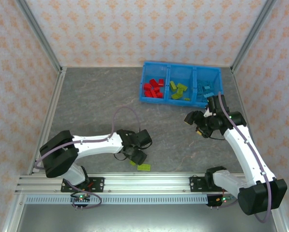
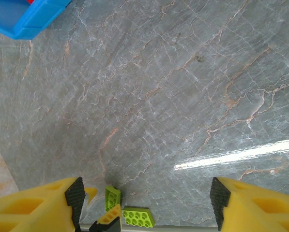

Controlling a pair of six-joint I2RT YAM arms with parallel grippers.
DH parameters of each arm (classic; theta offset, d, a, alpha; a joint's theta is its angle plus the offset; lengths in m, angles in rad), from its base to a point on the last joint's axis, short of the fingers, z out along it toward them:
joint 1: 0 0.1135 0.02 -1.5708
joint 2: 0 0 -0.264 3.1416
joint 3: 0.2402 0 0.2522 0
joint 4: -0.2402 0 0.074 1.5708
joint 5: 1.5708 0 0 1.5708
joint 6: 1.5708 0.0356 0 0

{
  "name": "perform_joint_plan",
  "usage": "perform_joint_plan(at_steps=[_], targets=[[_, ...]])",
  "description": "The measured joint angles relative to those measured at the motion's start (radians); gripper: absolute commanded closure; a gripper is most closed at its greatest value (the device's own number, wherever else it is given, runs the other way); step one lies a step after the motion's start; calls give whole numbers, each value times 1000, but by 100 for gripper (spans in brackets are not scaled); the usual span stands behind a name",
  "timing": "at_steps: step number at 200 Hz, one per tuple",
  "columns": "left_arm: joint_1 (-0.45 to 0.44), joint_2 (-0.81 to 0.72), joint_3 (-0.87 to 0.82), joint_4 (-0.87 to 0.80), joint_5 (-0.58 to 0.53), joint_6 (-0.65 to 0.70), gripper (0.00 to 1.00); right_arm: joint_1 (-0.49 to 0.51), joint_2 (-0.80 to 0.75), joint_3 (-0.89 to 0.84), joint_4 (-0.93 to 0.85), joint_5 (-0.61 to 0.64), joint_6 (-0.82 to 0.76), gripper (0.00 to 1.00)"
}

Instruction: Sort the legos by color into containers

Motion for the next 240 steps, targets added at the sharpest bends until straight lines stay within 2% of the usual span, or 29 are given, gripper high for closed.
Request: perform_joint_plan(at_steps=[32,72,89,119,147,169,201,240], targets=[[0,44,0,25,-14,-6,54,0,0,0,0,0,0,28],[0,62,0,43,-24,-32,70,0,0,0,0,0,0,29],[0,53,0,43,-24,-48,73,0,0,0,0,0,1,29],[3,-3,49,42,-21,-51,73,0,-10,0,1,-6,4,29],[34,-14,303,44,-35,-7,74,1,-44,1,15,-19,23,29],[82,70,575,68,-72,49,75,3,-82,6,30,-6,54,29],[127,314,926,95,-157,113,75,3,-132,8,48,47,106,29],[153,695,1344,70,-251,183,74,4,-155,8,64,80,147,29]])
